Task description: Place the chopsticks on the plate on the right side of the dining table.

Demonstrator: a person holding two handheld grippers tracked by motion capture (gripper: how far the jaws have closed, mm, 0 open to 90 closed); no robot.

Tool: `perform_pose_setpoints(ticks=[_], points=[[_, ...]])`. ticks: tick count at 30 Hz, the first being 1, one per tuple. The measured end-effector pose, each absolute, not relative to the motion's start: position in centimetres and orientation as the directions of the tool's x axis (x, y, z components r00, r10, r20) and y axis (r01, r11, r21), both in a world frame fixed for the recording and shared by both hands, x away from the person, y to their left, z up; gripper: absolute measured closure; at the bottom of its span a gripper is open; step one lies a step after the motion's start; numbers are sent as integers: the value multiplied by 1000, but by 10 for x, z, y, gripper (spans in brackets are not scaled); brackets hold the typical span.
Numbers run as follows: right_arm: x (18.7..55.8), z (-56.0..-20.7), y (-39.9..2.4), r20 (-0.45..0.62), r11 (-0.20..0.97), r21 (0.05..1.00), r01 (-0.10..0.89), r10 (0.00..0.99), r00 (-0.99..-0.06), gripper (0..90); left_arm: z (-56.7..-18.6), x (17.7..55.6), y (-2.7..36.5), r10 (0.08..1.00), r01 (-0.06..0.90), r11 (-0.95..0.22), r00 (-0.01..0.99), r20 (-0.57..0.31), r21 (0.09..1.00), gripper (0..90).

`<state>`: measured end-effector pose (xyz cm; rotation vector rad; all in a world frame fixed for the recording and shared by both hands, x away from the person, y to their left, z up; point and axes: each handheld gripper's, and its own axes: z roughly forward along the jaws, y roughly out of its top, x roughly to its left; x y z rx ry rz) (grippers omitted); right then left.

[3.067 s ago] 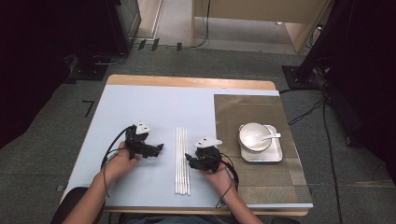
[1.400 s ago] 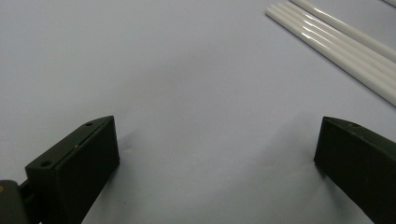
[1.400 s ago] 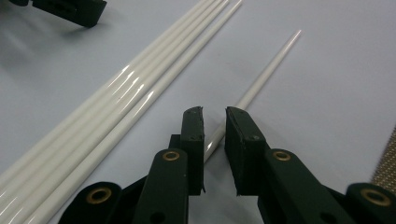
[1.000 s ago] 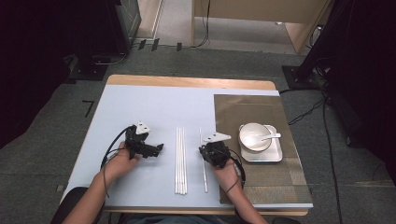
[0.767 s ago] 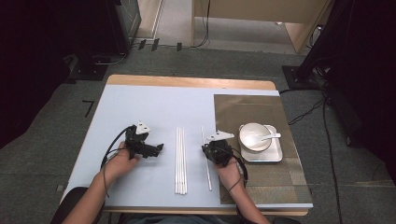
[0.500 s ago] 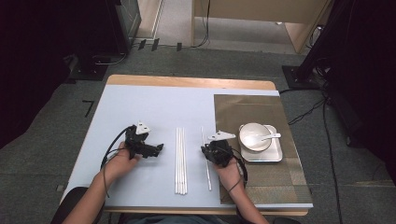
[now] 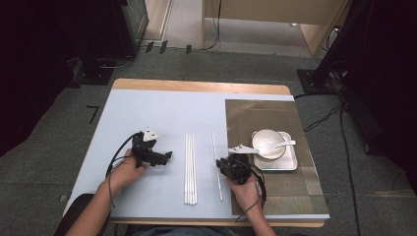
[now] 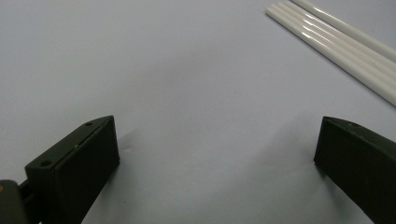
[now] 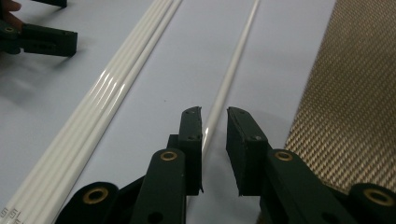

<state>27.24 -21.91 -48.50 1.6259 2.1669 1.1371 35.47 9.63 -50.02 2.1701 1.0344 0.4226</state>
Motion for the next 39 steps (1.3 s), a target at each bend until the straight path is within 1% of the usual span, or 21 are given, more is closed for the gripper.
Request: perform_pose_setpoints(ticks=[2, 4, 8, 12, 19, 26, 32, 35, 39], points=[[271, -486, -221, 314, 61, 653, 755, 886, -343, 766, -500, 355, 96, 777, 553, -447, 630, -2, 703, 0], [269, -486, -222, 328, 52, 640, 767, 884, -334, 782, -500, 355, 96, 777, 553, -447, 630, -2, 703, 0], [266, -485, -219, 334, 61, 636, 769, 877, -346, 792, -500, 355, 96, 777, 553, -447, 630, -2, 703, 0], [266, -486, -216, 302, 82, 651, 755, 884, -356, 790, -500, 355, 96, 776, 553, -447, 630, -2, 703, 0], [268, -490, -210, 276, 101, 649, 754, 892, -357, 786, -500, 355, 96, 777, 553, -447, 630, -2, 703, 0], [265, -490, -201, 180, 171, 672, 720, 906, -383, 816, -500, 355, 96, 777, 553, -447, 630, -2, 703, 0], [268, -490, -203, 186, 175, 674, 718, 900, -393, 836, -500, 355, 96, 777, 553, -446, 630, -2, 703, 0], [272, -491, -205, 207, 158, 672, 724, 898, -388, 849, -500, 355, 96, 777, 553, -447, 630, -2, 703, 0], [274, -491, -205, 217, 150, 670, 727, 897, -386, 848, -500, 355, 96, 777, 553, -447, 630, -2, 703, 0]])
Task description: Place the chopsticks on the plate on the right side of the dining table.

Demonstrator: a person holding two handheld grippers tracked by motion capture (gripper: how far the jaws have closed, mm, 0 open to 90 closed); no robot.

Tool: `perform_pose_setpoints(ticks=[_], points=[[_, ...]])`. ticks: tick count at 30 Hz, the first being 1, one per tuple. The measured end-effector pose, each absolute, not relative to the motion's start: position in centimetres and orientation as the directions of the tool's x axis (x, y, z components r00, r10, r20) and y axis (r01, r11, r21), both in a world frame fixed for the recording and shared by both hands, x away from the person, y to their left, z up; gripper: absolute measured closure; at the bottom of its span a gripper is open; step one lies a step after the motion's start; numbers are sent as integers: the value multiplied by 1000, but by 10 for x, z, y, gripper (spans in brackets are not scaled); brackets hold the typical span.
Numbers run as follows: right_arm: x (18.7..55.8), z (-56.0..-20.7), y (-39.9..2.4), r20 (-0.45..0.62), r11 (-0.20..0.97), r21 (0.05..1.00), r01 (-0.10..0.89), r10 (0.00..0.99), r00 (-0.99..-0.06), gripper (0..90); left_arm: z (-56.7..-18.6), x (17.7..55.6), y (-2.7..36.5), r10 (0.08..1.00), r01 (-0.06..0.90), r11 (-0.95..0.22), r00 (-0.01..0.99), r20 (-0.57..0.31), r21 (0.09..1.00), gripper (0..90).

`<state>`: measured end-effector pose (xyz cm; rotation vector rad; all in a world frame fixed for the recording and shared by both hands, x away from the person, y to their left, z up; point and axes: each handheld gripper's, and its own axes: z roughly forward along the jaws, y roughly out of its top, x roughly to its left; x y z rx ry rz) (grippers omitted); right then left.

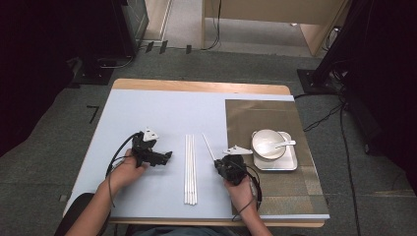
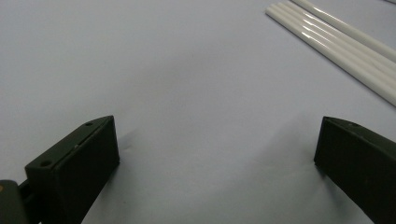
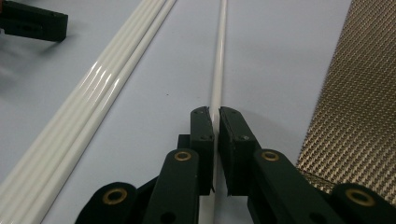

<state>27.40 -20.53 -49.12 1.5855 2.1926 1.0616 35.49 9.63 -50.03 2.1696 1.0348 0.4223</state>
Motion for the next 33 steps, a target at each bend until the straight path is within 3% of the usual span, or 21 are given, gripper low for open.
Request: perform_pose_setpoints(ticks=[9, 23, 33], points=[[268, -496, -203, 149, 200, 716, 669, 892, -427, 845, -500, 355, 96, 777, 553, -448, 630, -2, 702, 0], [280, -498, -225, 427, -13, 625, 781, 842, -328, 861, -500, 355, 96, 777, 554, -446, 630, -3, 703, 0], [285, -497, -234, 498, -75, 598, 798, 815, -297, 861, -500, 355, 96, 777, 554, -447, 630, -3, 703, 0]])
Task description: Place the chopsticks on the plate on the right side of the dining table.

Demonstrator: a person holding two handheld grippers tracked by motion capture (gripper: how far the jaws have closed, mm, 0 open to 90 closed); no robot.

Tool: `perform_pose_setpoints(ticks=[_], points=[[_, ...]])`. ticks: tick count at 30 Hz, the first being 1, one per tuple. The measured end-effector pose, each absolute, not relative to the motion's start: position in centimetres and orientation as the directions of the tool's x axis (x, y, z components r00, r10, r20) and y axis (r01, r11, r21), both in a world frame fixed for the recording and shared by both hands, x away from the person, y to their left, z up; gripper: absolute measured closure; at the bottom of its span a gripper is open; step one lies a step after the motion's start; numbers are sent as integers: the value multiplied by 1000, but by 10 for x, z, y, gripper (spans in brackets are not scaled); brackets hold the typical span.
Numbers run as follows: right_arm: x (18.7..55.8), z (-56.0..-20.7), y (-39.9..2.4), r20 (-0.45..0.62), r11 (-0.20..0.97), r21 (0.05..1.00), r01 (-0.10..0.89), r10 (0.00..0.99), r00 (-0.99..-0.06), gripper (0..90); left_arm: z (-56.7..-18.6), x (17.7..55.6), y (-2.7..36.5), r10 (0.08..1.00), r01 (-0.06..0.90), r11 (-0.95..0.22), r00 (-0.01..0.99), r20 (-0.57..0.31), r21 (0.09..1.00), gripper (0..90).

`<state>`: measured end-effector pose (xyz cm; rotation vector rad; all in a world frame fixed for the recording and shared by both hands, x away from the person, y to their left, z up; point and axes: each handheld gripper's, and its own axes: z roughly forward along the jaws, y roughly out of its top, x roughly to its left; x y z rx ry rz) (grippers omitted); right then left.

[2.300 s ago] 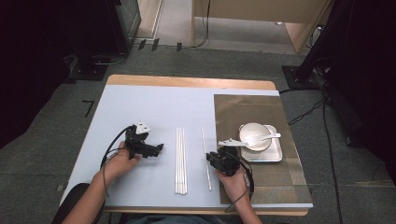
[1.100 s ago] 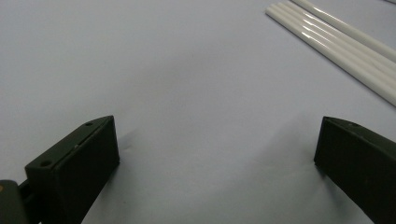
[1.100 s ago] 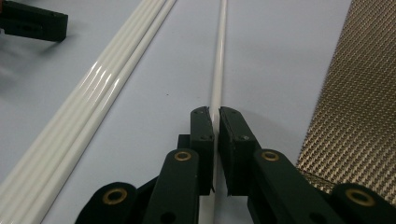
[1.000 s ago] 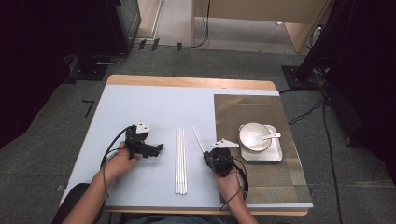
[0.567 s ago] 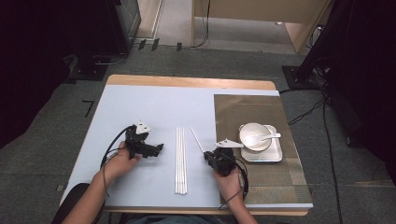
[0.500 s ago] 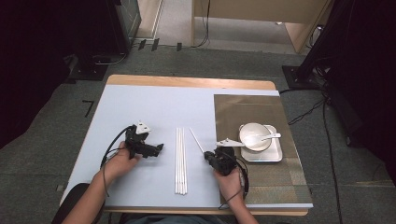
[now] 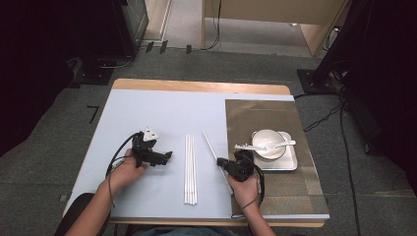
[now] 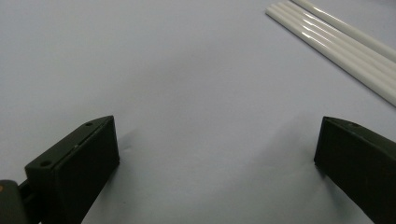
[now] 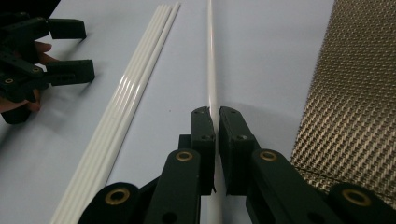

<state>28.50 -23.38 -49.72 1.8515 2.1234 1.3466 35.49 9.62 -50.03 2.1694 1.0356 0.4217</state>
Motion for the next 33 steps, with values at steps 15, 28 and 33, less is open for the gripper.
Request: perform_pose_setpoints(ticks=[15, 28, 33], points=[[290, -493, -244, 610, -156, 554, 818, 745, -271, 862, -500, 355, 96, 777, 554, -447, 630, -3, 702, 0], [292, -488, -256, 692, -219, 518, 827, 676, -254, 861, -500, 355, 96, 777, 554, -446, 629, -3, 702, 0], [293, -484, -259, 698, -224, 520, 824, 667, -259, 861, -500, 355, 96, 777, 554, -446, 629, -3, 702, 0]])
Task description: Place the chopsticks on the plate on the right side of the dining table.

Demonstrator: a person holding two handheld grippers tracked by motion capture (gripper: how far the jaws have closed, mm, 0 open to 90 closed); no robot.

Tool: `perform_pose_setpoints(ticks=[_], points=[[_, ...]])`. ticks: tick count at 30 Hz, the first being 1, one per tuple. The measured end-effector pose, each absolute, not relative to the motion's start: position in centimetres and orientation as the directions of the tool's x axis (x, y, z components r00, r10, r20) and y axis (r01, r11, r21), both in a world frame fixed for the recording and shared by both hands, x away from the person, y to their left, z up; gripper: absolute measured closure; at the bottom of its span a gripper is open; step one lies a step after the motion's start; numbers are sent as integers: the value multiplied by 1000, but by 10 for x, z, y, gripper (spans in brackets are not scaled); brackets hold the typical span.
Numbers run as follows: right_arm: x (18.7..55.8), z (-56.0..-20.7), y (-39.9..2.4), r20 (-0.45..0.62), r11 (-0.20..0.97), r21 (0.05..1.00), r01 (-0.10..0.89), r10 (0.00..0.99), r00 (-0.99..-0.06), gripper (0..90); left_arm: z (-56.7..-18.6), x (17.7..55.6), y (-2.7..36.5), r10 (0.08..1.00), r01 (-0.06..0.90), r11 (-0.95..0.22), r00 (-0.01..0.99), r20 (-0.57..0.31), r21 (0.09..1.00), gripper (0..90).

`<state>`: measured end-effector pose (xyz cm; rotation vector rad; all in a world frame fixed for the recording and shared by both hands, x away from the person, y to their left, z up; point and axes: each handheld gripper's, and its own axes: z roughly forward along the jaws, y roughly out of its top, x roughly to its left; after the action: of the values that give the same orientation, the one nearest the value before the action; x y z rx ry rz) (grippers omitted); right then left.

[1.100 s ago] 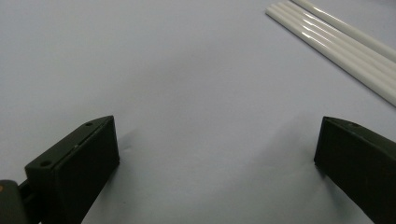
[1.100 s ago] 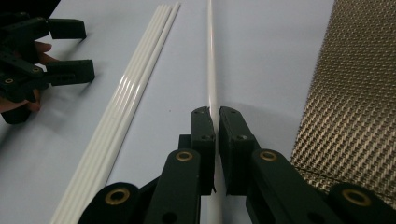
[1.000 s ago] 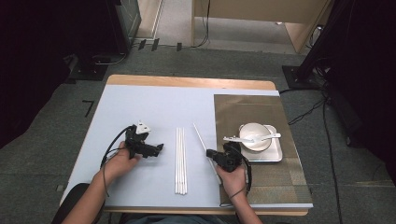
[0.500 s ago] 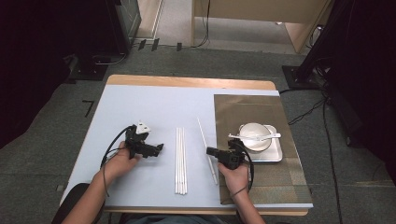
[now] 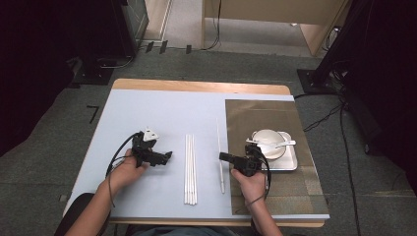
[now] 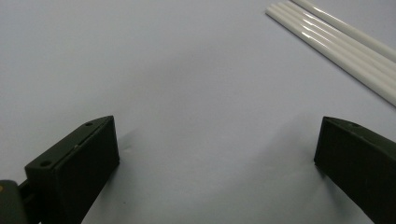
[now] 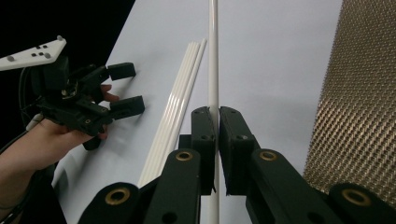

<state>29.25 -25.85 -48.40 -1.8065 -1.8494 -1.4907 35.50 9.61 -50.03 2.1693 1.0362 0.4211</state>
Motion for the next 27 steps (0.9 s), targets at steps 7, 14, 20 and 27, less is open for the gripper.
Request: perform_pose_setpoints(ticks=[7, 14, 20, 27], points=[[293, -478, -264, 711, -240, 523, 818, 651, -264, 861, -500, 355, 96, 777, 554, -446, 630, -3, 702, 0], [293, -473, -269, 726, -244, 516, 821, 633, -268, 862, -500, 355, 96, 777, 555, -446, 629, -3, 702, 0], [293, -469, -275, 748, -264, 506, 821, 608, -266, 862, -500, 355, 96, 777, 554, -447, 630, -3, 702, 0], [293, -465, -284, 774, -284, 484, 828, 581, -254, 861, -500, 355, 96, 777, 554, -447, 630, -3, 702, 0]])
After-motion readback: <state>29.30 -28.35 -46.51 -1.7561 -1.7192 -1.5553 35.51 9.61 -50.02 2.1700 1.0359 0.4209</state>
